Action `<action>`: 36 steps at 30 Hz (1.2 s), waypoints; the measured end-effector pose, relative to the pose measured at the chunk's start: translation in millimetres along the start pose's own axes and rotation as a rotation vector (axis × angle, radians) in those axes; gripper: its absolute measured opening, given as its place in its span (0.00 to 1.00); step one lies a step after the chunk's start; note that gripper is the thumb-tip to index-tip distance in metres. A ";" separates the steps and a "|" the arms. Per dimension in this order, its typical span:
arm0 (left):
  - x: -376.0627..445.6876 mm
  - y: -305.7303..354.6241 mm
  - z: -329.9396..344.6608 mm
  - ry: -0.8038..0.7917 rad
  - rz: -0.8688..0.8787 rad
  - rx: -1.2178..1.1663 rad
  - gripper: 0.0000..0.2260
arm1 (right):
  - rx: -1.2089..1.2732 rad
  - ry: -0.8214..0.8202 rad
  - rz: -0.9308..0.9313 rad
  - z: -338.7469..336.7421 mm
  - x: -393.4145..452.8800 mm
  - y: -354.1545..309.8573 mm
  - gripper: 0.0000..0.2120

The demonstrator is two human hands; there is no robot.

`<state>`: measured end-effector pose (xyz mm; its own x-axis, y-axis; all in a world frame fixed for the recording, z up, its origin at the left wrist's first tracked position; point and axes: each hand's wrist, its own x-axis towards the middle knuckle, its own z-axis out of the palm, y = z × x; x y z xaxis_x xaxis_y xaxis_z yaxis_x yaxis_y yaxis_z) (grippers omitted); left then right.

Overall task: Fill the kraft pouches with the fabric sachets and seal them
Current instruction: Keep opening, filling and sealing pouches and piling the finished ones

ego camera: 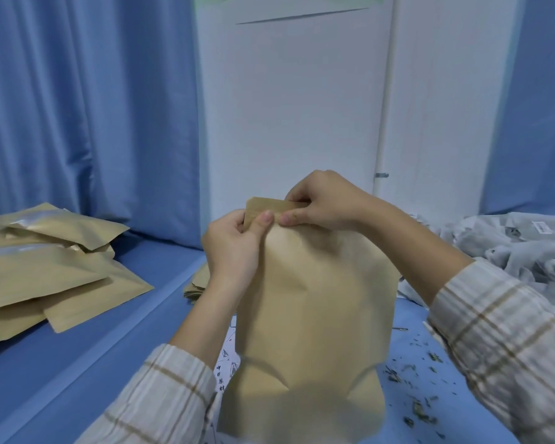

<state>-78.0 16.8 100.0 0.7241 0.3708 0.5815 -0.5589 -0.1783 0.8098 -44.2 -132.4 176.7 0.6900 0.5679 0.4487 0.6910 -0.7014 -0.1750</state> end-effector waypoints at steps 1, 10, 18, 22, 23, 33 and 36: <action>-0.3 -0.3 0.4 0.013 0.011 0.008 0.19 | -0.029 0.014 -0.010 2.1 0.9 -1.9 0.18; 8.4 -3.8 -19.7 0.026 -0.074 -0.127 0.18 | 0.010 0.107 -0.003 -1.4 -21.1 28.3 0.29; 12.3 -6.2 -28.3 0.035 -0.105 -0.166 0.19 | 0.026 0.059 0.076 -9.5 -31.3 47.7 0.29; 15.9 -11.4 -34.3 0.054 -0.149 -0.203 0.15 | 0.018 0.112 0.147 -8.3 -39.5 63.5 0.30; 16.1 -12.1 -34.7 0.048 -0.153 -0.197 0.13 | 0.022 0.112 0.166 -6.5 -41.8 67.5 0.30; -1.7 14.5 -11.3 0.063 0.073 -0.067 0.20 | 0.236 0.367 0.631 23.1 -62.1 58.6 0.31; -27.6 39.0 15.1 0.005 0.262 0.040 0.15 | 0.975 0.080 0.721 16.8 -66.3 27.5 0.39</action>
<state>-113.7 -14.1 116.6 0.5552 0.3116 0.7711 -0.7106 -0.3042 0.6345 -67.3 -182.1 127.4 0.9914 0.1290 0.0237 0.0503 -0.2069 -0.9771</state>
